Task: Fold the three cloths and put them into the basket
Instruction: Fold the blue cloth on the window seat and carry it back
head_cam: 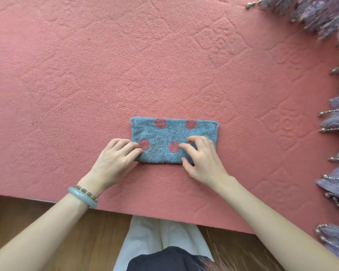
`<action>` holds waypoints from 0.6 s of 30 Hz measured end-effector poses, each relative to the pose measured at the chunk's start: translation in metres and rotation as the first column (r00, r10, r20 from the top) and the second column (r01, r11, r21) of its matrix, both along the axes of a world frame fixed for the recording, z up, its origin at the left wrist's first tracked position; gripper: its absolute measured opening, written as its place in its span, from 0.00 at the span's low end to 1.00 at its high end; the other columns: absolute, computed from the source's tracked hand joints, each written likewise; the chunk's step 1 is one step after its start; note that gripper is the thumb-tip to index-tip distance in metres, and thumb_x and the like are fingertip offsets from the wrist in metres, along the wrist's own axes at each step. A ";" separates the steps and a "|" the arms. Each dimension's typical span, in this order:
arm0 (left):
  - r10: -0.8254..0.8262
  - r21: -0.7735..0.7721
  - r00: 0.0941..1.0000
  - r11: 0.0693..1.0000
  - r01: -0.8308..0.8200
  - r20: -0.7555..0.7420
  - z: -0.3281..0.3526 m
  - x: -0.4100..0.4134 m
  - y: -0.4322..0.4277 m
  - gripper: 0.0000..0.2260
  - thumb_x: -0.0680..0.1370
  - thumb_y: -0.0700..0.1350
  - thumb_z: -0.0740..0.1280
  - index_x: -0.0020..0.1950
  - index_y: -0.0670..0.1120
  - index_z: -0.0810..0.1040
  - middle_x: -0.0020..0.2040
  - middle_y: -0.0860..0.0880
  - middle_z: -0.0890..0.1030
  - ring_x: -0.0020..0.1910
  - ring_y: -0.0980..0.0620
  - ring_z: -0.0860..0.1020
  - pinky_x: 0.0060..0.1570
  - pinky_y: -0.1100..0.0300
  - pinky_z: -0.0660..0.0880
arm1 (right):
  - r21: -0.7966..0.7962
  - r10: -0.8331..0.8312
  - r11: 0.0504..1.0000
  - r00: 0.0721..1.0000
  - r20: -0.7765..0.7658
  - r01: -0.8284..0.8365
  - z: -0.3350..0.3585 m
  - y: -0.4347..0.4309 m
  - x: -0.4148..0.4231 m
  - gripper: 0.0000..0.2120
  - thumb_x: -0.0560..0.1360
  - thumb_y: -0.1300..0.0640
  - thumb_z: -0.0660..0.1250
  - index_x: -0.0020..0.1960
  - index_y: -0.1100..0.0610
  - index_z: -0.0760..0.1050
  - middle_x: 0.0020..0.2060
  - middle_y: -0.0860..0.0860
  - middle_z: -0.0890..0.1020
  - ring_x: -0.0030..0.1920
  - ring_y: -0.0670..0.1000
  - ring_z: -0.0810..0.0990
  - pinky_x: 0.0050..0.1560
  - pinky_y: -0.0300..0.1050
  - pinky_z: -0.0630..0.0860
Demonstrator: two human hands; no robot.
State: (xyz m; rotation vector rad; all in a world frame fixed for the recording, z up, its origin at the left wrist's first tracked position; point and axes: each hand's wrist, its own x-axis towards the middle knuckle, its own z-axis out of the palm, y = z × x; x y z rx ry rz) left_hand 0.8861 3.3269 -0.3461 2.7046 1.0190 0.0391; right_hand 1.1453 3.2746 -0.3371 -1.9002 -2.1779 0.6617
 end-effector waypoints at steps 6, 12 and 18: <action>-0.027 0.119 0.996 0.993 0.016 0.090 0.003 0.007 0.002 0.05 0.75 0.41 0.66 0.45 0.43 0.82 0.45 0.49 0.84 0.44 0.46 0.82 0.51 0.53 0.70 | 0.025 0.112 0.994 0.991 -0.067 -0.110 0.006 0.000 -0.046 0.18 0.65 0.54 0.73 0.52 0.60 0.78 0.49 0.58 0.80 0.51 0.59 0.78 0.53 0.50 0.73; 0.050 0.122 0.970 0.989 -0.081 0.239 0.013 0.007 0.005 0.05 0.75 0.42 0.66 0.46 0.41 0.80 0.42 0.47 0.82 0.46 0.48 0.79 0.52 0.54 0.71 | 0.032 0.032 0.999 0.991 -0.131 -0.029 0.008 0.015 -0.085 0.18 0.66 0.56 0.70 0.54 0.61 0.77 0.48 0.56 0.80 0.50 0.58 0.78 0.52 0.49 0.69; 0.188 -0.115 0.960 0.979 -0.167 0.207 0.010 0.008 0.010 0.19 0.70 0.42 0.63 0.60 0.41 0.70 0.54 0.40 0.80 0.57 0.46 0.73 0.57 0.53 0.66 | -0.025 -0.023 1.000 0.945 -0.325 0.016 0.021 0.028 -0.074 0.07 0.69 0.63 0.68 0.47 0.63 0.78 0.41 0.58 0.80 0.44 0.59 0.78 0.48 0.51 0.74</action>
